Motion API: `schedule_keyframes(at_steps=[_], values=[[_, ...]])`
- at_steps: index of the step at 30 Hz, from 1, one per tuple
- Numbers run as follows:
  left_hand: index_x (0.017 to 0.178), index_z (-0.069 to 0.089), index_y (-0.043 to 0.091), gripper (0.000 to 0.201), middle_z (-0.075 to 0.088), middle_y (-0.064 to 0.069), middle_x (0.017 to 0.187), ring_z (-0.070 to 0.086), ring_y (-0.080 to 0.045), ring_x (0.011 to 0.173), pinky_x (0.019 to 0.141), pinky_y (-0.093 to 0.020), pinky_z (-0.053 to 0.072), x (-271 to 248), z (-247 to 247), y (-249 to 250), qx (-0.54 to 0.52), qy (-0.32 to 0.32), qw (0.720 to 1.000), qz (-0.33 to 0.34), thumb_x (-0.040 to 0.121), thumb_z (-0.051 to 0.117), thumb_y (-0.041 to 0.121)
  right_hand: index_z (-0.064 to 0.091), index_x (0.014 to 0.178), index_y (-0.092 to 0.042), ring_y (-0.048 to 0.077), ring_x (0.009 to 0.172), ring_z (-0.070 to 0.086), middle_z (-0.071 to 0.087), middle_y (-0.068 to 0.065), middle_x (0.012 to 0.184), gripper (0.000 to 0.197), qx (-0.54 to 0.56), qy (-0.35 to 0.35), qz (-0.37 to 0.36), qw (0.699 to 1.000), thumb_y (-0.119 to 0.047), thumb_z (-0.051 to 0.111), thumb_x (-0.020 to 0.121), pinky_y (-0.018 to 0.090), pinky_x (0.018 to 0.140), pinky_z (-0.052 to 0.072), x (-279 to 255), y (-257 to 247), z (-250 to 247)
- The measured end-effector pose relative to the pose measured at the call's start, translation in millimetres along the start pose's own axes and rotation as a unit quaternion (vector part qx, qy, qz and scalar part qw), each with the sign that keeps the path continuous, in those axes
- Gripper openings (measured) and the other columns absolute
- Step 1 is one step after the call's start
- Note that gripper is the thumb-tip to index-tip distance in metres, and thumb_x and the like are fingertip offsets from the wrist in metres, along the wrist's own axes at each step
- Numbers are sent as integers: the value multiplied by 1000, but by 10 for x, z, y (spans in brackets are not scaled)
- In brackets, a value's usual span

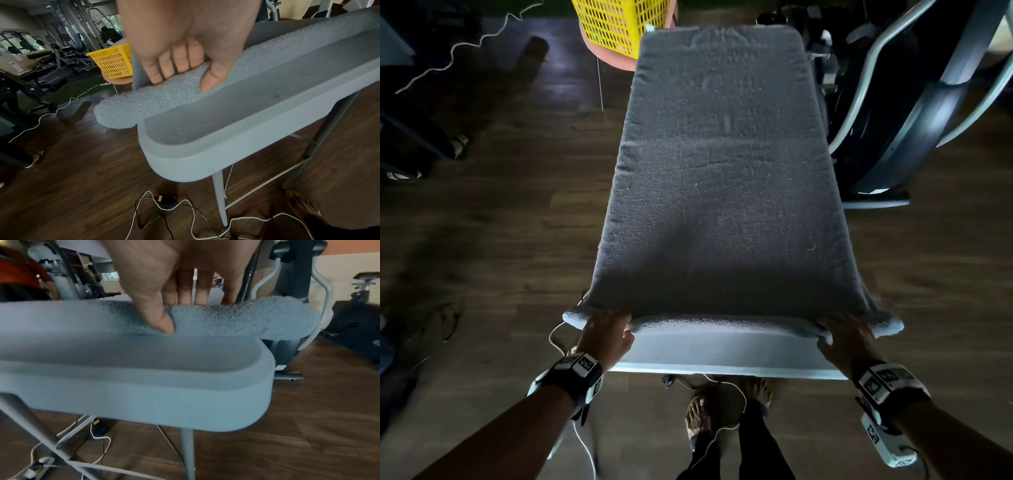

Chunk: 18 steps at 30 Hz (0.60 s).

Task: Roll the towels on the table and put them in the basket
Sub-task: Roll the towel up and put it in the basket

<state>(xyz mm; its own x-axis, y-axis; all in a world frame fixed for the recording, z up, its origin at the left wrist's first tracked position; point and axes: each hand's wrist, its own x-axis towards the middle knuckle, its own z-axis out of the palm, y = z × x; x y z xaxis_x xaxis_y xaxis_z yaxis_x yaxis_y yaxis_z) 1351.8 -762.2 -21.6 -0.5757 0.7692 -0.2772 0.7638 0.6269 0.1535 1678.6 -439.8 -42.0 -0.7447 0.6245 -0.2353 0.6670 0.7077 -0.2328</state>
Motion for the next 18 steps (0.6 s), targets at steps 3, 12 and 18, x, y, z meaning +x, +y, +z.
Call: schedule_keyframes(at_steps=[3,12,18], values=[[59,60,15,19,62,-8,61,62,-33,61,58,-35,52,14,-26,-69,31,-17,999,3,74,61,26,70,102,-26,25,111,58,67,-1,111,29,-32,-50,31,998,-38,56,79,47,96,41,46,-34,-62],[117,64,-4,45,64,-22,118,61,-42,110,104,-39,37,-163,451,-106,-6,169,984,61,75,72,8,61,124,-9,36,116,57,61,13,126,51,15,36,-21,999,-9,74,75,45,105,37,-192,-11,216],[67,68,13,18,64,-9,83,63,-31,74,68,-40,49,184,13,-50,51,82,995,33,54,81,15,68,103,-24,25,107,58,64,0,109,30,-62,-31,60,996,-35,71,75,41,93,41,86,-156,-127]])
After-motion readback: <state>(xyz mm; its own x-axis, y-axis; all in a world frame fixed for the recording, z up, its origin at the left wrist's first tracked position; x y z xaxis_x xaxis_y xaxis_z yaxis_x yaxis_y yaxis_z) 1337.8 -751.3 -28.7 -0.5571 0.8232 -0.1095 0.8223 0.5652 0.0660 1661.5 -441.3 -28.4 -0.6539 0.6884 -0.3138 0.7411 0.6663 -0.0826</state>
